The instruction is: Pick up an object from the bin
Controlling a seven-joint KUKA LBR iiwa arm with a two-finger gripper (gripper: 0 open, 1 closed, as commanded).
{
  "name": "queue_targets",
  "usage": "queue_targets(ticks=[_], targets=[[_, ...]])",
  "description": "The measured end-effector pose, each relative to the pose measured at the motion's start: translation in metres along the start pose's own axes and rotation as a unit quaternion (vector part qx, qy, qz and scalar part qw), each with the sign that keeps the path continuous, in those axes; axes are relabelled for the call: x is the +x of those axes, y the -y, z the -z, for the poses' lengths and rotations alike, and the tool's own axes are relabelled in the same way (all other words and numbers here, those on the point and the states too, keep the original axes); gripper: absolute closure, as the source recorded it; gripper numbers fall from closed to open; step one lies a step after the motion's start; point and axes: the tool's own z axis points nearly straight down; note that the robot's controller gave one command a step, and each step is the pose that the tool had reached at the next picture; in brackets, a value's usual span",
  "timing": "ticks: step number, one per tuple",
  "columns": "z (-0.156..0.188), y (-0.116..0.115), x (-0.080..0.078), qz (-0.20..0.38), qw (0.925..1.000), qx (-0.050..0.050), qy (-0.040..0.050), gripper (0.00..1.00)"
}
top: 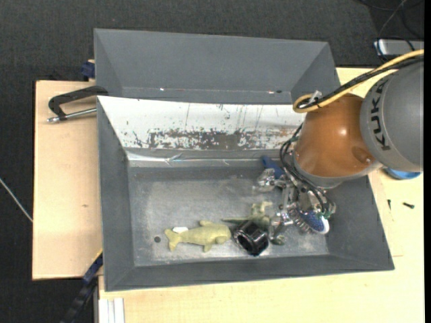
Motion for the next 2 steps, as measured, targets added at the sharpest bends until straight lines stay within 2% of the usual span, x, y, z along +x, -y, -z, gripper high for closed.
queue_targets(ticks=[1,2], targets=[[0.038,0.013,0.002,0.111,0.9939,0.000,-0.0005,0.00],[-0.030,-0.063,0.010,0.403,0.9152,-0.001,-0.0022,0.00]])
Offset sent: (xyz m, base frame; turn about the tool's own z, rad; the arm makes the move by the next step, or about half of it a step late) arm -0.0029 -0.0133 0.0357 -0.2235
